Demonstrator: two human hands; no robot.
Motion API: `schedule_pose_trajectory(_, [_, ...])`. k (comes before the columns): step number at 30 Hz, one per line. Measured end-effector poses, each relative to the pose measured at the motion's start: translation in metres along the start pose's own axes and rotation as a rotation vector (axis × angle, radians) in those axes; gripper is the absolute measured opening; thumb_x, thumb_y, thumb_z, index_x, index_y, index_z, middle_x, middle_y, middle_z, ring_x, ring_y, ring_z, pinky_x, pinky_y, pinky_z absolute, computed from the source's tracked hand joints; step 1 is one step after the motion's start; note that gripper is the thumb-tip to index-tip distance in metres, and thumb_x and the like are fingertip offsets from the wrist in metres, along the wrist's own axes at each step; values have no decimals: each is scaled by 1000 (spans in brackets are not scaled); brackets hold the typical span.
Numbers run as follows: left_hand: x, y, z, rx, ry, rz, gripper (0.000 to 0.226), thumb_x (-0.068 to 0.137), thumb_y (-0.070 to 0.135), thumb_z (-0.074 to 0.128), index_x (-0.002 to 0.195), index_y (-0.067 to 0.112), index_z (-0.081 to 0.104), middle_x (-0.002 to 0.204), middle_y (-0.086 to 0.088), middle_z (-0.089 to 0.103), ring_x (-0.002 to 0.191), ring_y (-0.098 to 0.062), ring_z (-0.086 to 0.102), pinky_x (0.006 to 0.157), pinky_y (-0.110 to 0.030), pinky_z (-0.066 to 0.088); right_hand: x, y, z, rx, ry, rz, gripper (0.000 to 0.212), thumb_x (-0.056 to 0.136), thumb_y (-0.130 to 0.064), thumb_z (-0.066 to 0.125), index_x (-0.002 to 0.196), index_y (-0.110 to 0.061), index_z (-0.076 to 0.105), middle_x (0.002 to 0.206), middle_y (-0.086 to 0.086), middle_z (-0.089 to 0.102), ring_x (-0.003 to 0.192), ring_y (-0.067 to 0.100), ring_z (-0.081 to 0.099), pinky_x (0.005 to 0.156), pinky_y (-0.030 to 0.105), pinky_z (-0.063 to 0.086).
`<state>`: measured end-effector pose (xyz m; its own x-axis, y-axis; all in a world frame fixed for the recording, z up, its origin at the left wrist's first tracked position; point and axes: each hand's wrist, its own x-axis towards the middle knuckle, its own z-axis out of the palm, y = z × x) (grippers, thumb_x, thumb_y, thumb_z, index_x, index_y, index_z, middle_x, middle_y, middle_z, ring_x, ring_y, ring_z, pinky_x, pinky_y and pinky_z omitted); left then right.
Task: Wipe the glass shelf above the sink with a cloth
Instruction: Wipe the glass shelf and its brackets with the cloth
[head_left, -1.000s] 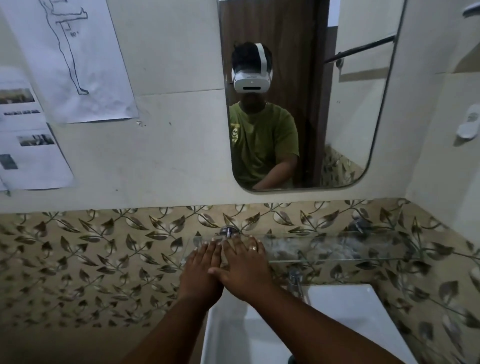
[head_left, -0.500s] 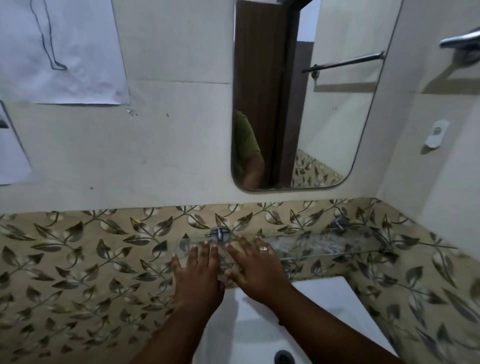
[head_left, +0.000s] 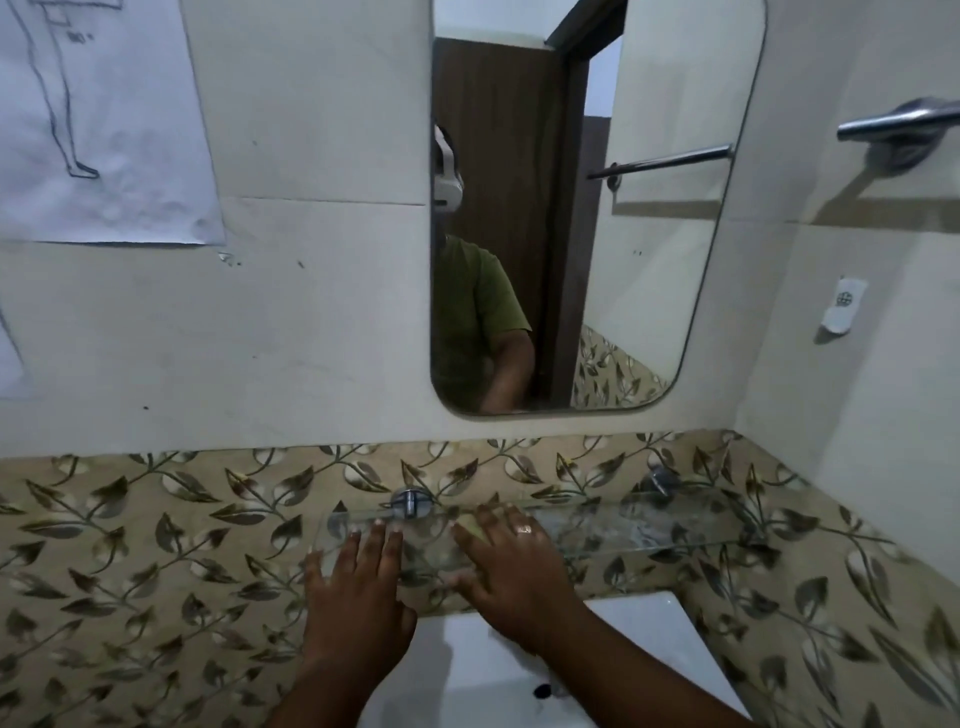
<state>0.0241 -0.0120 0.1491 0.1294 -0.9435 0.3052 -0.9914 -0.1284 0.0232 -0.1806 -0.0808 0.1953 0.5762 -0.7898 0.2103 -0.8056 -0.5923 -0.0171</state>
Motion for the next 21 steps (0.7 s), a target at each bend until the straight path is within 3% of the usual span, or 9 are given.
schedule_pose_trajectory(3, [0, 3, 0, -5, -13, -11, 90, 56, 50, 71, 137, 15, 57, 142, -9, 58, 127, -35, 55, 102, -71, 28, 1, 18, -7, 2, -52, 89, 97, 77, -85, -9, 153, -40, 31, 164, 6, 28, 146, 43, 25, 116, 54, 21])
schedule_pose_trajectory(8, [0, 7, 0, -11, -54, -32, 86, 61, 57, 58, 137, 16, 58, 142, -9, 59, 127, -34, 56, 102, -69, 27, 10, 8, -8, 53, -65, 93, 101, 75, -86, -10, 154, -37, 31, 166, 8, 23, 147, 46, 21, 117, 57, 16])
schedule_pose_trajectory(13, [0, 6, -3, -3, -102, -50, 86, 64, 59, 46, 136, 15, 59, 142, -10, 59, 127, -35, 57, 102, -70, 27, -12, 32, -8, 34, -35, 7, 74, 91, -78, 17, 153, -39, 29, 165, 2, 26, 146, 42, 25, 115, 55, 22])
schedule_pose_trajectory(17, [0, 9, -5, -7, -111, -64, 85, 63, 57, 46, 135, 14, 60, 142, -10, 59, 127, -35, 57, 101, -71, 29, -11, 62, -11, 70, -50, 159, 93, 79, -86, -5, 153, -40, 27, 166, 0, 24, 149, 40, 19, 116, 53, 19])
schedule_pose_trajectory(21, [0, 12, -9, -6, -139, -73, 84, 63, 56, 46, 135, 15, 59, 141, -10, 60, 126, -36, 57, 99, -71, 30, 6, 55, -9, 117, -40, 209, 95, 76, -91, -3, 149, -43, 34, 165, 1, 26, 147, 44, 20, 117, 56, 15])
